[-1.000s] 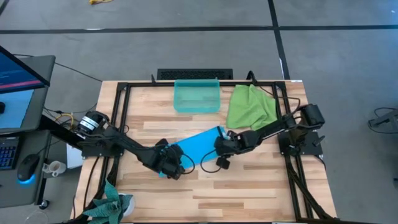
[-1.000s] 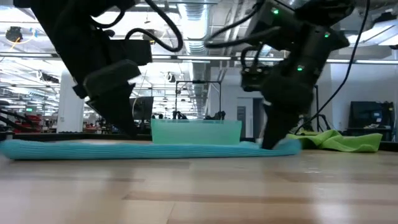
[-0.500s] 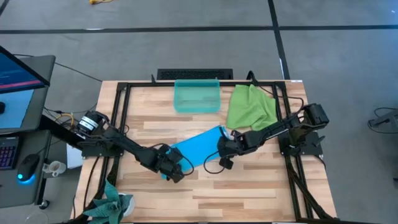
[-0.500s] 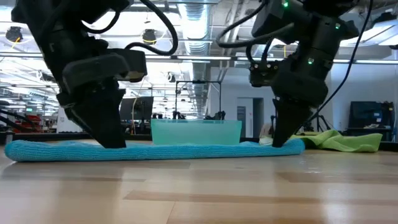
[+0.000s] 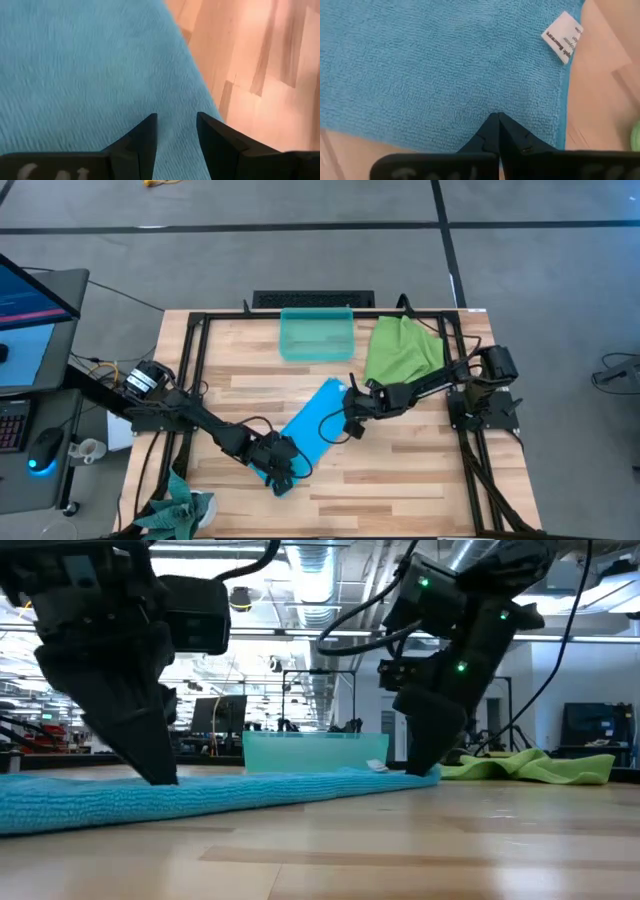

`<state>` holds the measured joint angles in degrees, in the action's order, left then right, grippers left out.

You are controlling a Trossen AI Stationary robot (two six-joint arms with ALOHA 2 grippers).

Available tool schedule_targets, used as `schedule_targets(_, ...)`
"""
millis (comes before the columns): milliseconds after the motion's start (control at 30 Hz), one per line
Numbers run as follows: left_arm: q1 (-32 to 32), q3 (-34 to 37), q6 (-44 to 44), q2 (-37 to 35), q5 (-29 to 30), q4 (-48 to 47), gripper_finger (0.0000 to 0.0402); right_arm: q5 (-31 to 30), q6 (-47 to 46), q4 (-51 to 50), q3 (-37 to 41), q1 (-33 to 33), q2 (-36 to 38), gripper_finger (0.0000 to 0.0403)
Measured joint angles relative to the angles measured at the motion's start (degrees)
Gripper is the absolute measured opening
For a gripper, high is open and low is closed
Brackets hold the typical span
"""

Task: Roll microfiber towels into tight, uniform cylinder then place into a basket
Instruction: Fold the blue microfiber cloth

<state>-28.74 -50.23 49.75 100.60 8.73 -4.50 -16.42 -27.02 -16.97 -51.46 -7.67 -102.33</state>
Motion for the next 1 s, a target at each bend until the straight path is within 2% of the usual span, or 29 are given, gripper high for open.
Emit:
schedule_targets(100, 0.3, -1.0, -2.6, 0.0, 1.1, 0.4, 0.0128, -0.4, 0.3, -1.9, 0.3, -1.0, 2.1, 0.0025)
schedule_targets(300, -0.1, -5.0, -6.4, -0.5, 2.6, -1.9, 0.0128, -0.7, 0.4, 1.1, 0.2, -5.2, 7.2, 0.0022)
schedule_targets(500, -2.6, -8.8, -4.1, -0.5, 6.5, -13.8, 0.0128, -0.4, 5.3, 11.7, 0.2, -11.0, 8.3, 0.0021)
schedule_targets(633, -4.3, -11.3, 0.4, -0.5, 10.1, -23.1, 0.0128, -0.1, 8.1, 22.2, 0.1, -13.6, 5.6, 0.0024)
schedule_targets(733, -5.2, -11.9, 3.2, -0.5, 11.4, -26.4, 0.0128, 0.0, 9.9, 28.8, 0.0, -14.0, 2.9, 0.0023)
schedule_targets(833, -5.5, -11.9, 3.3, -0.5, 12.2, -26.5, 0.0128, 0.3, 10.4, 29.4, -1.2, -13.1, 0.1, 0.0021)
schedule_targets(1000, -5.1, -11.8, 3.0, -0.5, 12.8, -26.8, 0.0128, 4.6, 8.2, 27.5, -3.2, -10.7, -3.6, 0.0022)
